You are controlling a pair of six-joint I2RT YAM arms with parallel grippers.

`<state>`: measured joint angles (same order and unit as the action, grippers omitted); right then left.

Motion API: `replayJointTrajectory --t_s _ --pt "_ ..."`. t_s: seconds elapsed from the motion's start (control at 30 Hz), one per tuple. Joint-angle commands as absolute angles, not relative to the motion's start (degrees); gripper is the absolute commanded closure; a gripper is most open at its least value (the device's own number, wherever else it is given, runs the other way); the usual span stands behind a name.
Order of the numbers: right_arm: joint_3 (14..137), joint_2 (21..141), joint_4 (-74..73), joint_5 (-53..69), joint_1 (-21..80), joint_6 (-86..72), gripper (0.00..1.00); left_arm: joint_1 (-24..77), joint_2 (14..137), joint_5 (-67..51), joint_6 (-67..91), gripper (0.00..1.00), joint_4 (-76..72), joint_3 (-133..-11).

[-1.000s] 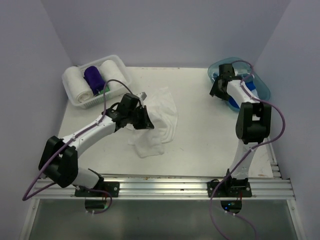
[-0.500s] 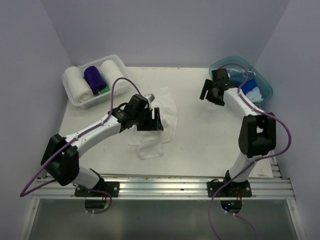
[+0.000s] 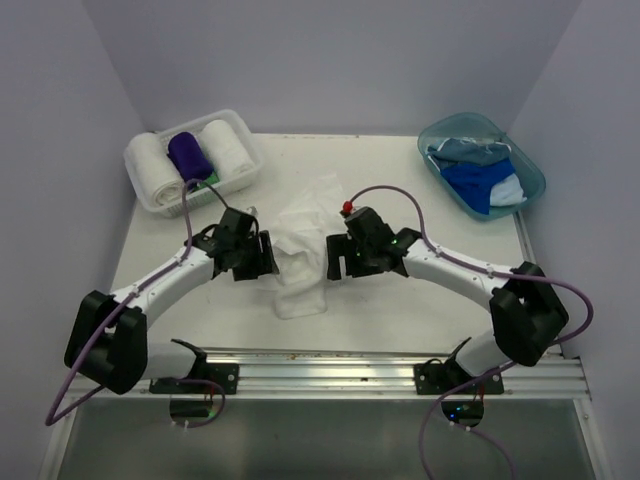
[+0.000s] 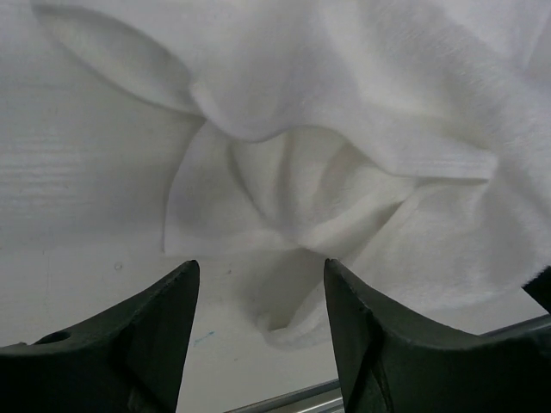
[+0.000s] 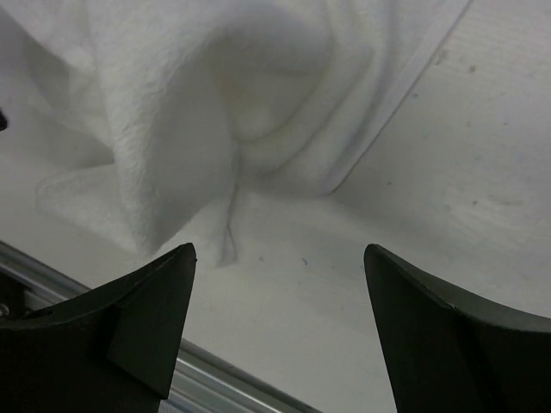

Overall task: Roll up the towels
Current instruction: Flatten the towel

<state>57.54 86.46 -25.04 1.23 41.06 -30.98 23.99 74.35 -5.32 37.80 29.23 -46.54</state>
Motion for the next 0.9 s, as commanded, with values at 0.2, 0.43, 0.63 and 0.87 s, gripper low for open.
replayJointTrajectory --t_s 0.2,0.43,0.63,0.87 --pt "53.0 83.4 -19.6 4.5 51.1 -37.4 0.18 23.3 78.0 -2.3 39.9 0.43 23.5 -42.8" --pt "55.2 89.8 -16.8 4.7 55.2 -37.3 0.19 23.4 82.4 -1.1 39.2 0.39 23.9 -44.8" --pt "57.3 94.7 -15.7 4.4 55.3 -36.9 0.23 23.4 84.4 1.8 38.5 0.36 26.4 -46.6" --pt "58.1 98.3 -14.8 0.8 55.3 -36.9 0.52 23.4 88.1 -1.4 38.0 0.70 23.6 -45.8"
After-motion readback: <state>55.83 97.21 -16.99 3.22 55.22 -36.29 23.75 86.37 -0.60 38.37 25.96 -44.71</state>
